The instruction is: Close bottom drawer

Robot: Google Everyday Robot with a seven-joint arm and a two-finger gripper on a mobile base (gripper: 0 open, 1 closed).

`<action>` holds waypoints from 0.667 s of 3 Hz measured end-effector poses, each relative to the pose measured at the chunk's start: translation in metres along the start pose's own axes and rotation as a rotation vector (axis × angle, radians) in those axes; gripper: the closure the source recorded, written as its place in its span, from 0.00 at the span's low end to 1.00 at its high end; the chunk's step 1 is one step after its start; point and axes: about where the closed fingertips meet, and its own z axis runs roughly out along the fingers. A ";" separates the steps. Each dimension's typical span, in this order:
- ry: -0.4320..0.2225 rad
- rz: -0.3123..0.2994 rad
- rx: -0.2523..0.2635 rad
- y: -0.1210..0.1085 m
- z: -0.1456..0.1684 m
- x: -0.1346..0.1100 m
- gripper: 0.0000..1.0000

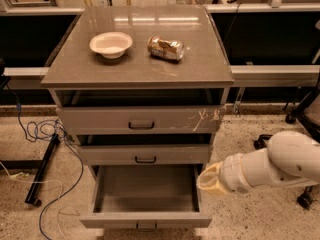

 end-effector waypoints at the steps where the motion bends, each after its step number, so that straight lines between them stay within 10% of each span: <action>1: 0.026 0.068 0.021 -0.005 0.041 0.041 1.00; 2: 0.003 0.102 0.020 -0.014 0.072 0.078 1.00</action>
Offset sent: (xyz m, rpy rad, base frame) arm 0.0335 -0.0302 -0.1739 0.0677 0.0582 -0.0894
